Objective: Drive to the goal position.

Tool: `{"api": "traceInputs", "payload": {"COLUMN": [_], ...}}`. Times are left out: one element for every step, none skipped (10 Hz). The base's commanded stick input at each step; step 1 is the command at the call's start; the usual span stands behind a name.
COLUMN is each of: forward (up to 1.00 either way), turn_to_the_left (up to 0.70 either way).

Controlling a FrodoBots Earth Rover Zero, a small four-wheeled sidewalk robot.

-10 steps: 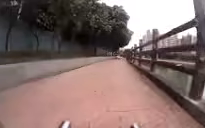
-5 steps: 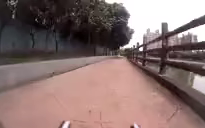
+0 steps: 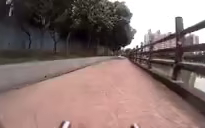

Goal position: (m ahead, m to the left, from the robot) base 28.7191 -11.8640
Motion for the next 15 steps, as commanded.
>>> {"api": "traceInputs", "payload": {"forward": [1.0,1.0,1.0,1.0,1.0,1.0,1.0,1.0,1.0,1.0,1.0,1.0,1.0,1.0,1.0], "turn_to_the_left": [0.0,0.0,-0.05,-0.32,-0.4,-0.4,-0.4,-0.39,-0.21,0.0,0.0,0.0,0.0,0.0,-0.01]}}
